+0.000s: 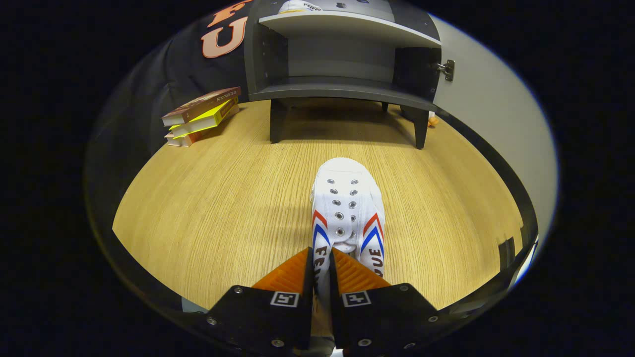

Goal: Open the shoe cabinet door, grab the shoes and put them into the shoe cabinet, then close the shoe cabinet door.

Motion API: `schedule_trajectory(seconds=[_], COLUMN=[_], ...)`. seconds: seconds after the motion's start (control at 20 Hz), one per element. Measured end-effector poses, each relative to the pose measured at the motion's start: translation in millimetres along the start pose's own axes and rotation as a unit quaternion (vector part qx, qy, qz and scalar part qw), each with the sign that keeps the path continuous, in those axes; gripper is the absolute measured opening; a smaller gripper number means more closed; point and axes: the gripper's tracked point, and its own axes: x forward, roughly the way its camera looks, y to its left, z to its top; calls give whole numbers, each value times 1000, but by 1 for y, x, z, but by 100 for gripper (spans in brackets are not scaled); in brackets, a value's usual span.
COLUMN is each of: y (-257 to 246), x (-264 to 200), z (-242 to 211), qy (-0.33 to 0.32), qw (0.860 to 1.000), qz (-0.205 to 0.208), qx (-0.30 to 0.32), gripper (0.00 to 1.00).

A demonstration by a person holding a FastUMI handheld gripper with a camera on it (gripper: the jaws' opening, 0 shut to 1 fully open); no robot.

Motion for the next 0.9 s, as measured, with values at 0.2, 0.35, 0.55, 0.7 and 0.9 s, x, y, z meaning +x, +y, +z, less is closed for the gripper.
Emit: schedule_trajectory(seconds=[0.2, 0.35, 0.55, 0.7, 0.9], y=[3, 2, 7, 7, 4], x=[1, -7, -21, -41, -69], z=[0, 10, 38, 51, 78], qy=[26, 24, 5, -7, -34], qw=[999, 999, 999, 999, 998], qz=[21, 20, 34, 42, 50], qx=[39, 25, 13, 6, -2], gripper=[5, 1, 1, 1, 1])
